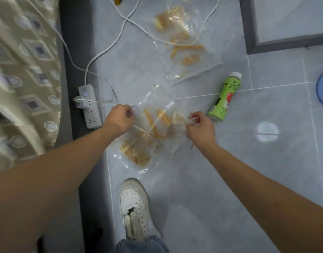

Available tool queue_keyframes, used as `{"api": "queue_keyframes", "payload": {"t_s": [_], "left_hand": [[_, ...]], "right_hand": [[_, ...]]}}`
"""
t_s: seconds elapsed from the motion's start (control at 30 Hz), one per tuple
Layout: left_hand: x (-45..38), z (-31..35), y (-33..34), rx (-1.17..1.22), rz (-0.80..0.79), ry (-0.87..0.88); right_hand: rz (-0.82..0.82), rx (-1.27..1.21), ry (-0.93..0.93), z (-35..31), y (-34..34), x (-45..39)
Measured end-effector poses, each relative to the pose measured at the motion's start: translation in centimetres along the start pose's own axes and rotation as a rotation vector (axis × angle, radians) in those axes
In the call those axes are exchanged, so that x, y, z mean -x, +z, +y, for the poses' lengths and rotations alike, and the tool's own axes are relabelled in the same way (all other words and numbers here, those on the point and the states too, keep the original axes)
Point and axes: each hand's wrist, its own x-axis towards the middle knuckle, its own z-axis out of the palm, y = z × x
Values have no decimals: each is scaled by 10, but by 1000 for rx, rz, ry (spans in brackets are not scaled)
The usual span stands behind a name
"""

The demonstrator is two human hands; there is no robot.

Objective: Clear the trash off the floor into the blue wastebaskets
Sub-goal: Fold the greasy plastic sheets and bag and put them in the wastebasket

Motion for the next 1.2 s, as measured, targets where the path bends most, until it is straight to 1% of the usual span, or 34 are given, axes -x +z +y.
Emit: {"api": "queue_keyframes", "payload": {"t_s": [0.1,0.17,0.2,0.27,0.33,0.4,0.5,0.67,0.77,0.83,0.93,1.03,1.13,1.17,1.2], "left_hand": [[19,15,-19,261,-76,32],[38,32,-36,442,-133,33],[48,43,-46,510,-145,42],[66,68,-63,613,-148,59],[83,101,-78,711,-141,70],[99,136,-91,799,-146,71],[125,184,-107,875,-187,89],[168,244,-120,804,-255,151],[186,263,-118,816,-349,172],[195,273,-115,842,-377,163],[204,285,-110,946,-341,111],[206,290,-112,971,-318,59],[203,285,-119,1006,-391,17],[203,284,-121,1014,-431,17],[204,285,-123,1006,-457,30]], "right_hand": [[52,-345,97,-21,-34,12],[26,-539,190,-36,-63,23],[-9,-593,227,-42,-77,29],[-97,-571,252,-54,-102,42],[-177,-471,216,-63,-130,55],[-225,-440,161,-75,-161,67],[-244,-410,85,-92,-215,79],[-231,-405,20,-103,-304,93],[-211,-425,0,-102,-343,99],[-209,-468,-11,-98,-361,102],[-215,-600,17,-96,-369,108],[-214,-630,50,-102,-370,113],[-292,-675,108,-103,-378,117],[-311,-655,97,-103,-379,118],[-298,-582,65,-103,-380,120]]}}
